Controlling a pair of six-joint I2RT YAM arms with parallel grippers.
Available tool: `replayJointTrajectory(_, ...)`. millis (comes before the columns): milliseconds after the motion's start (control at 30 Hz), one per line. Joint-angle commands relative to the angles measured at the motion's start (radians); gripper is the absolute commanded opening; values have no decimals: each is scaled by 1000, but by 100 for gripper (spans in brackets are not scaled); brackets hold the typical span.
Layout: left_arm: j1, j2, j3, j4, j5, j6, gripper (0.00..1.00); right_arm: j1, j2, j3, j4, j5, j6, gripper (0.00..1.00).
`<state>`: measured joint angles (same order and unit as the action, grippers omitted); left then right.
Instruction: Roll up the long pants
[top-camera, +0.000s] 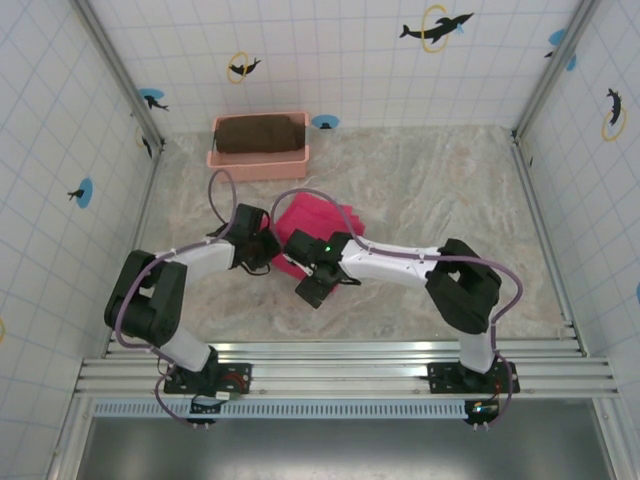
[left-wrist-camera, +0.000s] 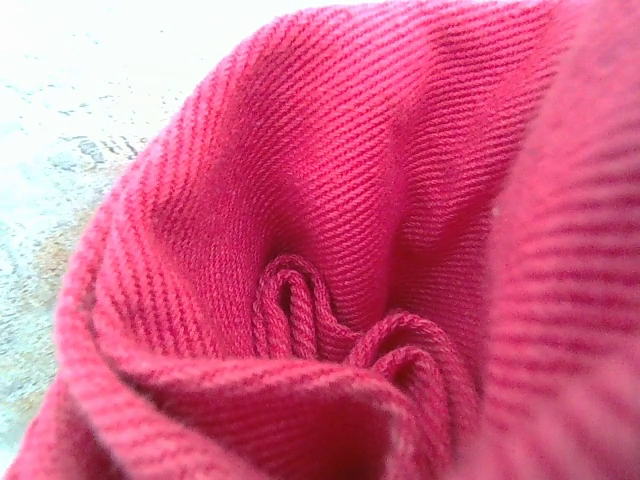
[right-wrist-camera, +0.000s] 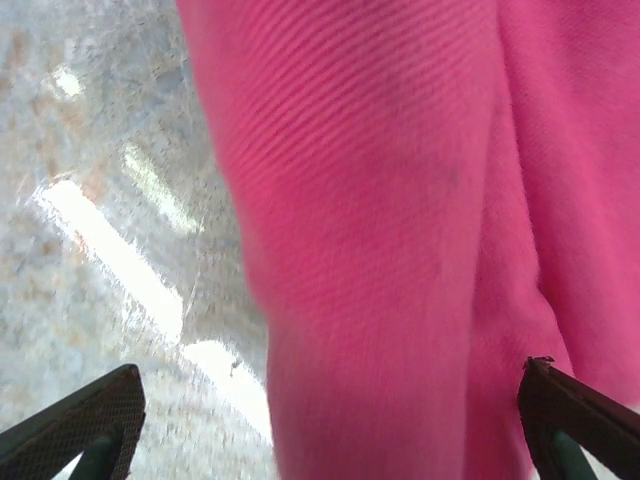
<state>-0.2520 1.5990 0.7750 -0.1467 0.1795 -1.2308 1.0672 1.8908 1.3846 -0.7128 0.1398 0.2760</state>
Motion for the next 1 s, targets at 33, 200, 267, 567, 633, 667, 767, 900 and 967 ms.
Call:
replayJointTrajectory(33,-16,138,64,-473,-200,-32,0,70,-106,-9,-90,132,52,99)
replayJointTrajectory(200,-40,308,279,-755,-280,-102,0,154,-177,-8,-149,233,85,99)
replayJointTrajectory(267,-51,382,383,-874,-299,-127,0,177,-177,-9,-166,281,93,99)
replayJointTrajectory(567,-80,600,681,-1204,-292,-136,0,181,58,87,-246,617,100,99)
replayJointTrajectory(633,-81,617,699,-1234,-287,-141,0,182,112,113,-232,626,86,99)
replayJointTrajectory(667,-81,623,707,-1249,-287,-143,0,179,131,121,-213,608,79,99)
replayJointTrajectory(767,-81,647,744,-1290,-292,-147,0,180,188,152,-194,598,78,99)
replayJointTrajectory(900,-81,684,813,-1344,-304,-143,0,174,239,184,-207,628,95,99)
replayJointTrajectory(967,-81,699,841,-1365,-305,-148,0,180,262,206,-221,640,90,99)
